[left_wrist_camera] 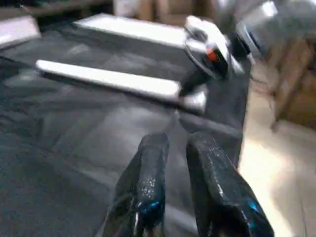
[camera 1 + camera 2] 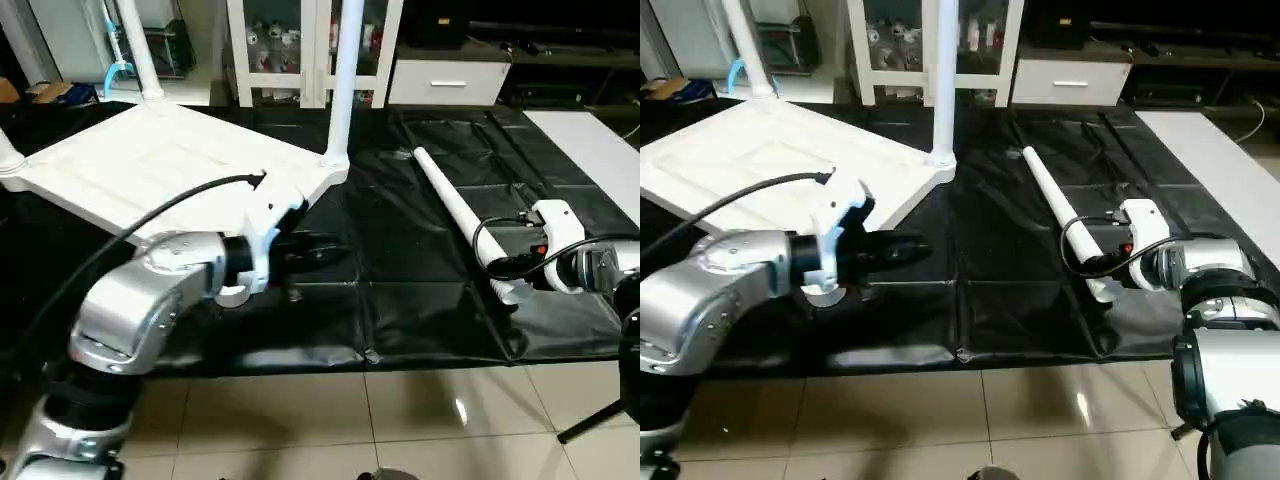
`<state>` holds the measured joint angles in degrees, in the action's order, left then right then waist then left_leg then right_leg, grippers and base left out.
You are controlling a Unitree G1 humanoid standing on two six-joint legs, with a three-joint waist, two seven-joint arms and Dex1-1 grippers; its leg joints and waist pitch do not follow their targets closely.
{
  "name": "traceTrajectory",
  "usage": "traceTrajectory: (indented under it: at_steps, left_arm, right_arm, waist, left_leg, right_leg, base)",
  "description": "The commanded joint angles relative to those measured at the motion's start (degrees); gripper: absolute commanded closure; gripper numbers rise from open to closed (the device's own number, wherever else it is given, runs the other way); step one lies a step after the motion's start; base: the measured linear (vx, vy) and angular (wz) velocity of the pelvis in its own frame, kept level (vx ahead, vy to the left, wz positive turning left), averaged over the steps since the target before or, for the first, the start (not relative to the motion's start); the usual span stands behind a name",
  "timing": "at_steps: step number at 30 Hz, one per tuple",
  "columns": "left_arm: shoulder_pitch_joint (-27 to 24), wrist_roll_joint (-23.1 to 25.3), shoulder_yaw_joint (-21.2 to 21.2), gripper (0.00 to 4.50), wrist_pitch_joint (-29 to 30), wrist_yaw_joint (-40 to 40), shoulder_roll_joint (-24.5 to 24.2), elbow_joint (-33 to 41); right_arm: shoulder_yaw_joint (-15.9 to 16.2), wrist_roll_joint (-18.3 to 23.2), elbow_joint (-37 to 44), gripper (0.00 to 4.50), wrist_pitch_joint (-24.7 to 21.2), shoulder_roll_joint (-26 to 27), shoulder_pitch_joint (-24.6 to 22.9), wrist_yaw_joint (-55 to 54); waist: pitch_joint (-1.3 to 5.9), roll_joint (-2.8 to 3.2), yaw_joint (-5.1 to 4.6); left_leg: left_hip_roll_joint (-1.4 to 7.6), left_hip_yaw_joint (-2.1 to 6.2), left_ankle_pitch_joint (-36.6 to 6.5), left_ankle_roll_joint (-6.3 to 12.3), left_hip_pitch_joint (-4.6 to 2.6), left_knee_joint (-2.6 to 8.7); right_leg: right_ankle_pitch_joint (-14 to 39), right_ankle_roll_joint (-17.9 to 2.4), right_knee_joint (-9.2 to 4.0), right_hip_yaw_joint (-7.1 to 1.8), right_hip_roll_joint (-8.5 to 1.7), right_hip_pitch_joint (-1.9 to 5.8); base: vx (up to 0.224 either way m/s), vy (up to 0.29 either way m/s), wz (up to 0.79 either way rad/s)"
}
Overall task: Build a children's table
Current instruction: Pick table leg
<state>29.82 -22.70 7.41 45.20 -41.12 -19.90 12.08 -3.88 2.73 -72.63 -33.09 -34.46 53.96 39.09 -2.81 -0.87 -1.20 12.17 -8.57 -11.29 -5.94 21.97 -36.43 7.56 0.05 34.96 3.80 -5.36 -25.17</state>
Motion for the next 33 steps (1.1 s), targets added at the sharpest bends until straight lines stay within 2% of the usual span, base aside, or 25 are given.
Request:
traceTrajectory:
  at_steps: [1, 2, 4, 5, 7, 9, 10, 11, 12, 13, 14, 17, 19, 20, 21, 24, 25, 27, 28, 29, 30, 31, 33]
  left_arm:
    - [2.4, -0.1, -2.7, 3.62, -0.1, 3.5, 1.0, -1.5]
    - [3.2, -0.7, -4.2, 3.62, 0.1, 5.0, 2.3, -2.3]
    - [3.7, -1.2, -5.2, 3.62, 0.3, 6.1, 3.2, -2.8]
    - [4.0, -1.5, -5.8, 3.62, 0.6, 6.8, 3.7, -3.1]
    - [4.1, -1.7, -6.2, 3.62, 0.9, 7.1, 4.0, -3.4]
    - [4.2, -1.3, -5.4, 3.62, 0.7, 6.9, 3.9, -3.9]
    - [4.2, -1.3, -5.1, 3.62, 0.9, 6.7, 3.8, -4.0]
    - [4.3, -1.2, -4.6, 3.62, 1.3, 6.3, 3.6, -4.0]
    - [4.2, -0.9, -3.3, 3.62, 2.1, 5.0, 2.7, -3.7]
    - [3.8, -1.0, -1.3, 3.62, 3.0, 2.3, 0.9, -2.9]
    - [3.8, -1.0, -1.3, 3.62, 3.0, 2.3, 0.9, -2.9]
    - [3.9, -0.6, 2.1, 3.62, 2.9, -2.4, -2.7, -2.5]
    - [5.1, -0.2, 2.9, 3.62, 2.6, -3.2, -3.9, -3.4]
    - [5.1, -0.2, 2.9, 3.62, 2.6, -3.2, -3.9, -3.4]
    - [6.3, -0.4, 2.8, 3.62, 2.9, -3.7, -4.4, -4.1]
    - [7.3, -1.0, 2.5, 3.62, 3.6, -4.7, -5.2, -4.2]
    - [7.9, -1.3, 2.6, 3.62, 4.2, -5.3, -6.0, -3.8]
    - [8.1, -1.6, 2.6, 3.62, 4.6, -5.7, -6.5, -3.5]
    - [8.1, -2.0, 2.9, 3.62, 5.2, -6.5, -7.3, -3.1]
    - [8.1, -2.1, 3.0, 3.62, 5.4, -6.9, -7.6, -2.9]
    - [7.9, -2.0, 3.9, 3.62, 5.1, -8.5, -8.9, -2.5]
    - [7.8, -2.0, 4.3, 3.62, 5.2, -8.8, -9.2, -2.2]
    - [7.8, -2.2, 4.5, 3.62, 5.5, -8.9, -9.3, -1.8]
  right_arm:
    - [-1.9, 2.1, -0.1, 2.63, -0.2, -0.7, -0.3, -0.1]
    - [-2.5, 2.8, 0.5, 2.69, -0.6, -1.0, -0.2, 1.0]
    - [-2.7, 3.1, 1.1, 2.85, -0.9, -1.3, -0.3, 1.9]
    - [-2.9, 3.3, 1.8, 2.97, -1.1, -1.4, -0.5, 2.6]
    - [-3.0, 3.4, 2.3, 3.13, -1.2, -1.4, -0.8, 3.1]
    - [-2.5, 2.9, 3.7, 3.13, 1.5, -0.6, -1.9, 2.9]
    - [-2.4, 2.8, 3.9, 3.13, 2.2, -0.3, -2.0, 2.9]
    - [-2.6, 2.7, 3.8, 3.13, 2.9, 0.0, -1.9, 1.8]
    - [-2.7, 2.3, 3.6, 2.88, 4.0, 0.3, -1.5, 0.7]
    - [-2.7, 2.1, 3.2, 2.81, 4.4, 0.6, -0.6, 0.0]
    - [-2.7, 2.1, 3.2, 2.81, 4.4, 0.6, -0.6, 0.0]
    - [-2.4, 1.1, 1.9, 2.45, 4.7, 1.3, 3.5, -3.7]
    - [-1.2, -0.6, 0.9, 2.36, 4.2, 1.7, 5.8, -5.7]
    - [-1.2, -0.6, 0.9, 2.36, 4.2, 1.7, 5.8, -5.7]
    - [0.0, -1.9, 0.4, 2.1, 3.7, 1.9, 7.1, -6.4]
    - [0.7, -2.8, -0.5, 1.97, 3.1, 2.5, 8.3, -7.2]
    - [0.9, -3.1, -1.0, 1.92, 2.6, 2.6, 9.0, -7.4]
    - [1.2, -3.5, -1.3, 1.68, 2.0, 2.8, 9.3, -7.6]
    - [1.2, -3.7, -1.7, 1.6, 1.2, 3.0, 9.5, -7.9]
    - [1.2, -3.7, -1.9, 1.6, 0.7, 3.1, 9.6, -7.9]
    - [1.4, -4.0, -2.6, 1.53, -0.9, 3.4, 9.7, -7.4]
    - [1.7, -4.4, -3.0, 1.53, -1.6, 3.6, 9.2, -7.5]
    - [2.5, -5.1, -3.2, 1.53, -1.8, 3.7, 8.5, -7.6]
  waist:
    - [3.85, -0.81, -0.07]
    - [3.88, -1.02, -0.12]
    - [3.66, -1.07, -0.11]
    - [3.68, -1.35, -0.23]
    - [3.72, -0.97, -0.15]
    - [3.77, -0.55, -0.14]
    - [3.87, -0.67, -0.14]
    - [4.05, -0.57, -0.11]
    - [4.14, -0.53, -0.08]
    - [4.09, -0.41, -0.02]
    - [4.11, -0.37, -0.02]
    - [4.11, 0.05, -0.2]
    - [3.66, -0.08, -0.32]
    - [3.72, 0.06, -0.24]
    - [2.94, 0.04, -0.14]
    - [2.74, 0.16, -0.2]
    - [2.15, 0.08, -0.18]
    - [2.18, 0.11, -0.17]
    - [1.64, 0.33, -0.08]
    - [1.49, 0.36, -0.13]
    - [1.43, 0.24, -0.1]
    - [1.08, -0.1, -0.11]
    - [0.94, -0.04, -0.03]
  left_leg:
    - [-0.65, -1.31, -19.5, 1.69, -0.38, 3.7]
    - [-0.64, -1.21, -18.9, 2.14, 0.05, 3.84]
    - [-0.76, -1.24, -19.6, 2.34, 0.05, 3.7]
    - [-0.86, -1.16, -19.2, 2.35, 0.33, 3.64]
    - [-0.86, -1.1, -18.7, 2.34, 0.35, 3.56]
    - [-0.84, -1.1, -18.5, 2.51, 0.29, 3.63]
    - [-0.82, -1.14, -18.2, 2.61, 0.26, 3.66]
    - [-0.69, -1.09, -17.4, 2.64, 0.35, 3.77]
    - [-0.58, -1.06, -16.7, 2.74, 0.46, 3.89]
    - [-0.52, -1.07, -16.7, 2.86, 0.36, 3.99]
    - [-0.48, -1.08, -16.8, 2.85, 0.28, 3.99]
    - [-0.41, -1.03, -16.4, 2.37, 0.42, 4.11]
    - [-0.49, -1.14, -16.2, 2.34, 0.57, 4.17]
    - [-0.55, -1.31, -15.7, 2.45, 0.48, 4.03]
    - [-0.56, -1.42, -16.2, 2.48, 0.47, 4.19]
    - [-0.55, -1.43, -16.3, 2.1, 0.24, 4.33]
    - [-0.55, -1.41, -16.6, 2.12, 0.38, 4.56]
    - [-0.54, -1.31, -16.7, 1.79, 0.34, 4.59]
    - [-0.55, -1.31, -16.1, 1.76, 0.4, 4.7]
    - [-0.58, -1.3, -16.0, 1.7, 0.44, 4.75]
    - [-0.63, -1.31, -14.9, 1.86, 0.44, 4.66]
    - [-0.61, -1.37, -14.0, 2.2, 0.62, 4.72]
    - [-0.5, -1.42, -12.9, 2.31, 0.6, 4.74]
  right_leg:
    - [28.9, -9.6, -5.17, -0.23, -0.67, 2.79]
    - [28.2, -9.5, -4.94, -0.13, -0.66, 3.08]
    - [30.8, -8.5, -5.34, 0.13, -0.66, 2.88]
    - [32.3, -7.6, -5.34, 0.25, -0.75, 3.07]
    - [33.2, -6.9, -5.5, 0.27, -0.83, 2.84]
    - [32.3, -7.0, -5.61, 0.22, -0.75, 2.71]
    - [31.5, -7.2, -5.62, 0.17, -0.72, 2.74]
    - [29.1, -8.3, -5.25, 0.04, -0.78, 2.88]
    - [26.7, -9.5, -4.84, -0.05, -0.77, 3.02]
    - [25.8, -10.3, -4.7, -0.1, -0.76, 2.96]
    - [25.3, -10.7, -4.62, -0.14, -0.78, 2.93]
    - [22.1, -12.6, -3.92, -0.31, -0.73, 3.19]
    - [21.1, -13.0, -3.89, -0.46, -0.68, 3.11]
    - [20.3, -13.4, -3.82, -0.61, -0.65, 3.08]
    - [21.1, -13.3, -4.01, -0.69, -0.52, 2.67]
    - [20.4, -13.4, -3.96, -0.88, -0.57, 2.76]
    - [20.6, -13.3, -4.16, -0.88, -0.53, 2.6]
    - [20.5, -13.3, -3.92, -0.92, -0.54, 2.86]
    - [19.5, -13.7, -3.9, -1.04, -0.58, 2.7]
    - [19.3, -13.9, -3.86, -1.06, -0.55, 2.75]
    - [18.2, -14.7, -3.66, -1.12, -0.67, 3.0]
    - [17.8, -15.0, -3.63, -1.19, -0.69, 2.98]
    - [17.1, -15.4, -3.6, -1.28, -0.85, 3.05]
  base:
    - [0.0, 0.0, 0.0]
    - [0.0, 0.0, 0.0]
    - [0.0, 0.0, 0.0]
    - [0.0, 0.0, 0.0]
    - [0.0, 0.0, 0.0]
    - [0.0, 0.0, 0.0]
    - [0.0, 0.0, 0.0]
    - [0.0, 0.0, 0.0]
    - [0.0, 0.0, 0.0]
    - [0.0, 0.0, 0.0]
    - [0.0, 0.0, 0.0]
    - [0.0, 0.0, 0.0]
    - [0.0, 0.0, 0.0]
    - [0.0, 0.0, 0.0]
    - [0.0, 0.0, 0.0]
    - [0.0, 0.0, 0.0]
    - [0.0, 0.0, 0.0]
    - [0.0, 0.0, 0.0]
    - [0.0, 0.0, 0.0]
    - [0.0, 0.0, 0.0]
    - [0.0, 0.0, 0.0]
    - [0.0, 0.0, 0.0]
    - [0.0, 0.0, 0.0]
